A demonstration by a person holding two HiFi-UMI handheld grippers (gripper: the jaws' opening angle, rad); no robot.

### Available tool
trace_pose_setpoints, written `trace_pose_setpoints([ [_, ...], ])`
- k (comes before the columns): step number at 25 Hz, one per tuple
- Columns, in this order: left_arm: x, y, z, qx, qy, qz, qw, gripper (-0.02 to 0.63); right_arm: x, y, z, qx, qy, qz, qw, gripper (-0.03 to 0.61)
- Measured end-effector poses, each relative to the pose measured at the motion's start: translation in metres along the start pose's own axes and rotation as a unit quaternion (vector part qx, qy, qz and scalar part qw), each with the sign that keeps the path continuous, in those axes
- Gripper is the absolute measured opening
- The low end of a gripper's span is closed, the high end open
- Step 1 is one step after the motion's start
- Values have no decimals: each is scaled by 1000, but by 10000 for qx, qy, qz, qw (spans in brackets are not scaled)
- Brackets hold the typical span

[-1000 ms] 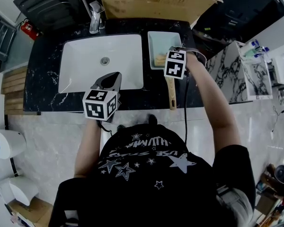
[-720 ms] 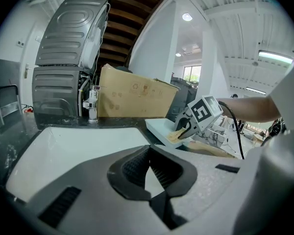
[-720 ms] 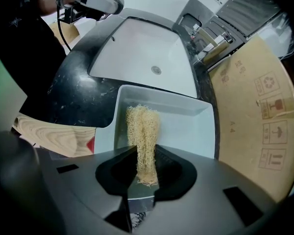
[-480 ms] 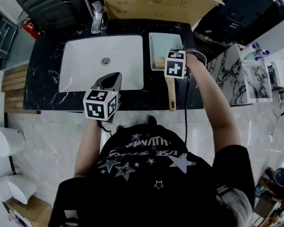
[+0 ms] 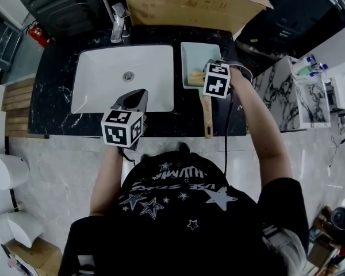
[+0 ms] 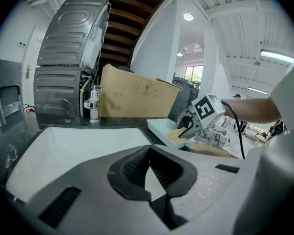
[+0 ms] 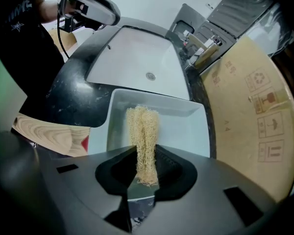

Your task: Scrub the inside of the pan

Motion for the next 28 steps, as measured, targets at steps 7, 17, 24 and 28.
trace_pose_setpoints([
  [7,-7,-8,-6,9,54,-126,9999,8,52,-10,19,-64,-322,1065,9938,83],
  [17,-12,-21,-11,-50,102,-236,9997,8,97,-26,35,-388,-432,1711,9835,83],
  [24,-14,-23,-11,-83,117,-266,9995,9,97,-37,47,-646,-430,1656,9831,81],
  [28,-10,-25,-8,-121,99,-212,9997,8,92,-37,49,-673,-436,1599,9839,80],
])
Point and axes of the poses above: the fingertips, and each gripper's own axes: y backward along the fingers, x to its right, z out of its underside, the point moved 2 cm from there along y, backward along the fingers, and after that the axes turned 3 degrees about y, right-handed, at the moved point
